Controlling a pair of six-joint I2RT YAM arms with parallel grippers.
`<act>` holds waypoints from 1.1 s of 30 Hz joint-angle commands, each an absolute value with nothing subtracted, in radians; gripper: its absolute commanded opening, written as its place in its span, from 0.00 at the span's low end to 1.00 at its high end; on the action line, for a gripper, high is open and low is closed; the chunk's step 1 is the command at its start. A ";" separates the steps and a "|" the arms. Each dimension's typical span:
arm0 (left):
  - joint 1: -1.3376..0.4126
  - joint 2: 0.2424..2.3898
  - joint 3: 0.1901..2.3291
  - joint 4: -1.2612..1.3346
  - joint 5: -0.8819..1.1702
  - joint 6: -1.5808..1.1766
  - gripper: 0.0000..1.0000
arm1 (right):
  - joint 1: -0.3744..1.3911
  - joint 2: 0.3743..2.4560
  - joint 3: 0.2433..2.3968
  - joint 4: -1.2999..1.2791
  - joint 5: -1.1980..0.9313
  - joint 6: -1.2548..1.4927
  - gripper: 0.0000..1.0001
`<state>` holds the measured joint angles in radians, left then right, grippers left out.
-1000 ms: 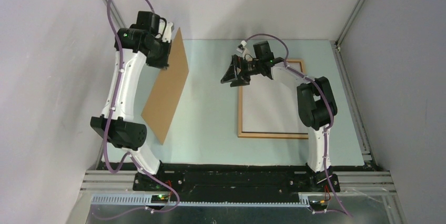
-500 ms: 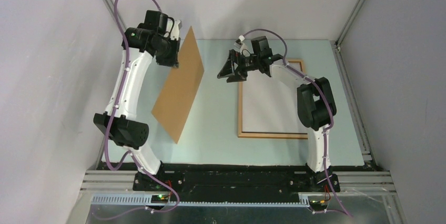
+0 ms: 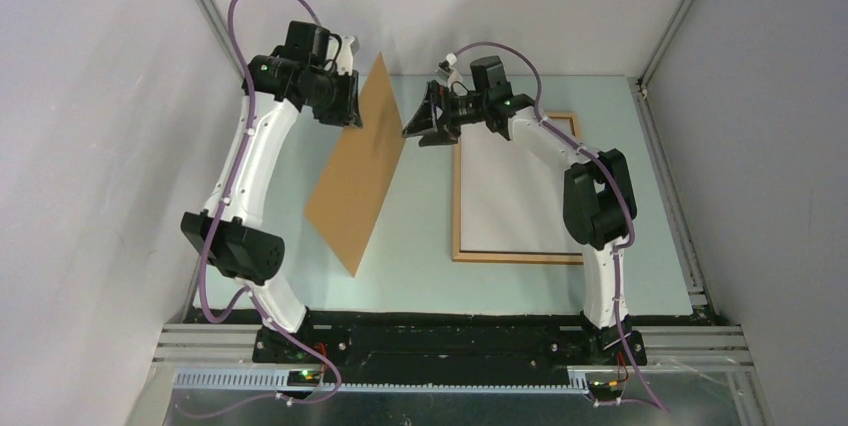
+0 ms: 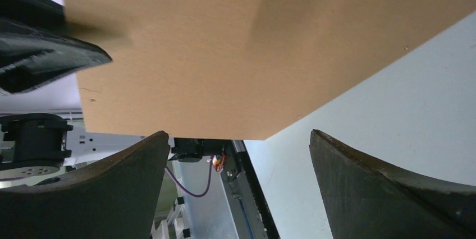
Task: Put the photo into the frame
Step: Turn over the photo frame item on the photo frame.
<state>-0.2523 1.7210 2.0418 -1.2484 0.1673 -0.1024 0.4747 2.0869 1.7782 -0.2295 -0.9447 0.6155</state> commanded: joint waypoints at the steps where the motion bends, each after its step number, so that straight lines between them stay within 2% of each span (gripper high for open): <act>1: -0.272 1.674 2.043 -1.205 0.224 -0.122 0.36 | 0.489 2.057 1.859 -0.214 -0.974 0.645 0.99; 9: -0.282 1.622 2.004 -1.195 0.280 -0.120 0.66 | 0.492 2.030 1.852 -0.202 -0.973 0.670 1.00; 16: -0.300 1.544 1.926 -1.175 0.393 -0.107 0.78 | 0.493 2.003 1.864 -0.198 -0.957 0.695 0.99; 21: -0.323 1.512 1.884 -1.162 0.431 -0.096 0.82 | 0.494 1.985 1.872 -0.196 -0.958 0.706 0.99; 33: -0.370 1.499 1.855 -1.150 0.508 -0.075 0.84 | 0.486 1.906 1.827 -0.155 -0.963 0.743 1.00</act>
